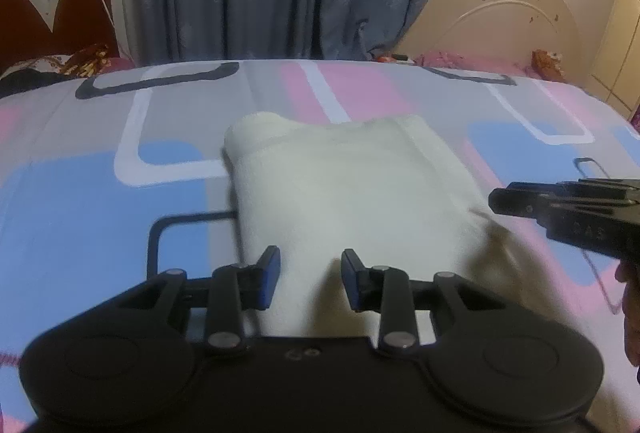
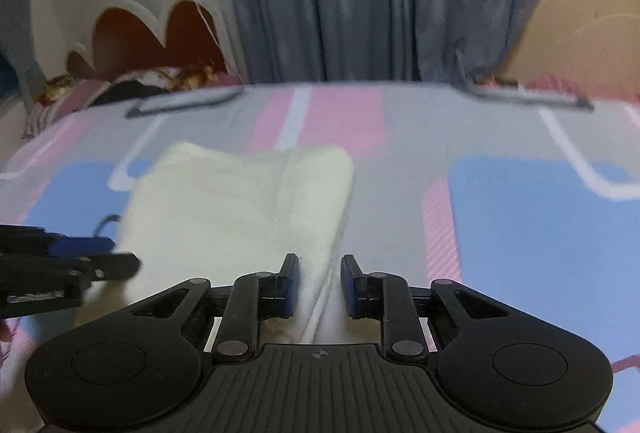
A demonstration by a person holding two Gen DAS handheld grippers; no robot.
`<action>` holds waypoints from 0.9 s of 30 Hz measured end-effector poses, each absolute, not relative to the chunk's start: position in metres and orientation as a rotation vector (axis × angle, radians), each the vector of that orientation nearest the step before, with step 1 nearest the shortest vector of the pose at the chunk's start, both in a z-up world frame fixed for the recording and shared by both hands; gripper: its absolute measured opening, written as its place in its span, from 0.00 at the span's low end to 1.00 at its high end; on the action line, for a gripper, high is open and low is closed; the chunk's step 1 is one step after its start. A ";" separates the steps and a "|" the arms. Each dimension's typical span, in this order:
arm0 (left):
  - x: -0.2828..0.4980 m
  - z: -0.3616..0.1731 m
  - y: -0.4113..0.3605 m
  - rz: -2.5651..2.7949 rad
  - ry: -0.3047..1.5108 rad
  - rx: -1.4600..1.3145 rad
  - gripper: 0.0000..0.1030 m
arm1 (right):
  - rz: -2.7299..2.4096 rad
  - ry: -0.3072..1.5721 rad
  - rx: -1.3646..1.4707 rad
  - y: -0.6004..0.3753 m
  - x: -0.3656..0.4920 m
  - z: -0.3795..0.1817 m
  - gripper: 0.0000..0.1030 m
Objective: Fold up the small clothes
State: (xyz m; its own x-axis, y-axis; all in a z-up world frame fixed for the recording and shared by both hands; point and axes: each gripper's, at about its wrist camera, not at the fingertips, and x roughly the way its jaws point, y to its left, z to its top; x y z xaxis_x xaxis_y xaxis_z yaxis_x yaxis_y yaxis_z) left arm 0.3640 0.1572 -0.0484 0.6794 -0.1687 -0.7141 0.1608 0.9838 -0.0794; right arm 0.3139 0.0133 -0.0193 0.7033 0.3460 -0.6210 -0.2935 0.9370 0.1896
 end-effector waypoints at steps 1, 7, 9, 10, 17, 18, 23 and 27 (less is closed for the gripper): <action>0.358 -0.047 0.156 -0.191 0.800 -0.014 0.29 | 0.374 0.701 0.067 0.015 0.305 -0.015 0.22; 0.334 -0.065 0.143 -0.234 0.859 -0.027 0.29 | 0.482 0.737 -0.088 0.048 0.253 -0.025 0.22; 0.328 -0.071 0.138 -0.242 0.873 -0.030 0.29 | 0.457 0.782 -0.122 0.053 0.251 -0.037 0.22; 0.324 -0.073 0.137 -0.244 0.875 -0.032 0.29 | 0.439 0.814 -0.121 0.052 0.251 -0.044 0.22; 0.294 -0.080 0.138 -0.216 0.866 -0.038 0.31 | 0.365 0.882 -0.025 0.025 0.239 -0.049 0.22; 0.290 -0.081 0.137 -0.210 0.862 -0.037 0.31 | 0.366 0.882 -0.031 0.026 0.235 -0.050 0.22; 0.285 -0.081 0.132 -0.189 0.856 -0.010 0.31 | 0.357 0.879 -0.008 0.029 0.237 -0.053 0.22; 0.285 -0.079 0.126 -0.164 0.864 0.008 0.31 | 0.371 0.883 -0.003 0.019 0.236 -0.055 0.22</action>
State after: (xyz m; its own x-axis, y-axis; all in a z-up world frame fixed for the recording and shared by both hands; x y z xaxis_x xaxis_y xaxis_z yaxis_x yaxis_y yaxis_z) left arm 0.2846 0.1257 -0.0788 0.6375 -0.1399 -0.7577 0.1468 0.9874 -0.0588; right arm 0.2357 0.0192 -0.0551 0.5749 0.3158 -0.7548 -0.3183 0.9362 0.1493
